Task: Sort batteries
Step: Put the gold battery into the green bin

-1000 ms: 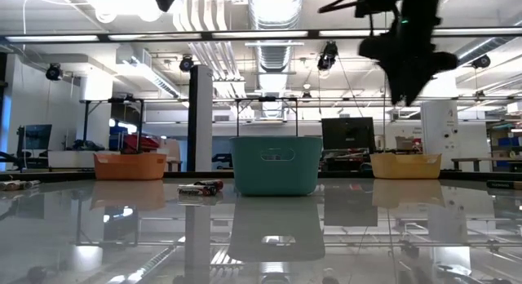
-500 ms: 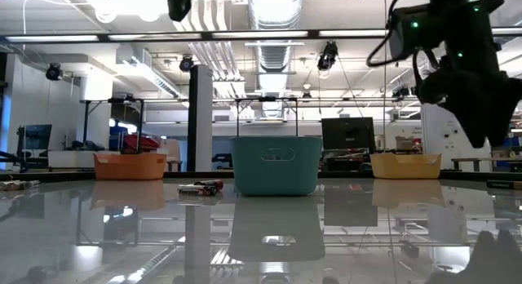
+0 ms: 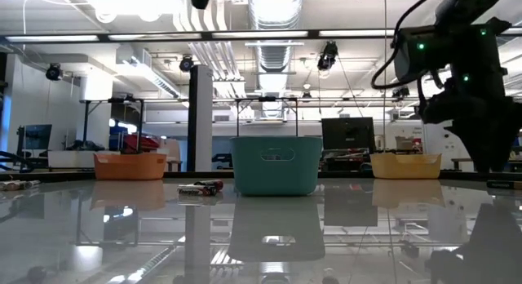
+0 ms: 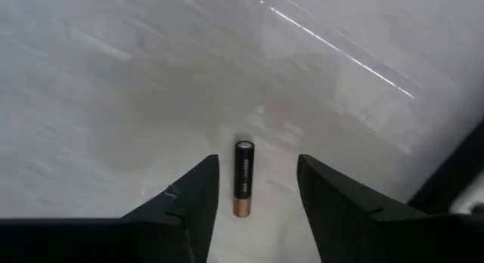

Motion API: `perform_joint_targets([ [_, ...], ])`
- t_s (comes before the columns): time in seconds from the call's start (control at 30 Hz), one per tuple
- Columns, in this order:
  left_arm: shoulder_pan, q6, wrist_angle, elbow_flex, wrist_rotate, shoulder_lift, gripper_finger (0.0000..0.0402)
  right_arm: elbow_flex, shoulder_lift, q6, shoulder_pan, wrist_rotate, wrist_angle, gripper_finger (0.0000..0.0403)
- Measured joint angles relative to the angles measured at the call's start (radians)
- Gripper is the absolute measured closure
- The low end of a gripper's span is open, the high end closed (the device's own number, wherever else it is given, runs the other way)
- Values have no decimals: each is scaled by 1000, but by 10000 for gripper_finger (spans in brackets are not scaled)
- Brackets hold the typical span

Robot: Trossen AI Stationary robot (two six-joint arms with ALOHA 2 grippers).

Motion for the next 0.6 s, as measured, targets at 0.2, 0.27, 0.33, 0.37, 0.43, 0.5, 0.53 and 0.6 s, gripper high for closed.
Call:
perform_joint_targets([
  [0.2,-33,39,-3,20,1,22,251,-62,33,18,0,-35,78,272],
  [0.27,-32,40,0,19,-2,14,251,-72,38,18,0,-38,95,282],
  [0.33,-32,15,0,19,-24,3,251,-76,40,9,0,-36,99,296],
  [0.37,-34,-2,1,20,-26,-1,251,-77,40,3,0,-35,100,303],
  [0.43,-43,-18,2,36,-27,-1,251,-77,36,-7,0,-32,100,322],
  [0.5,-54,-16,-3,58,-33,5,251,-77,35,-17,0,-28,100,342],
  [0.53,-61,-11,1,76,-50,10,251,-77,35,-25,0,-27,100,353],
  [0.6,-71,2,0,112,-81,27,251,-77,35,-39,0,-27,100,373],
])
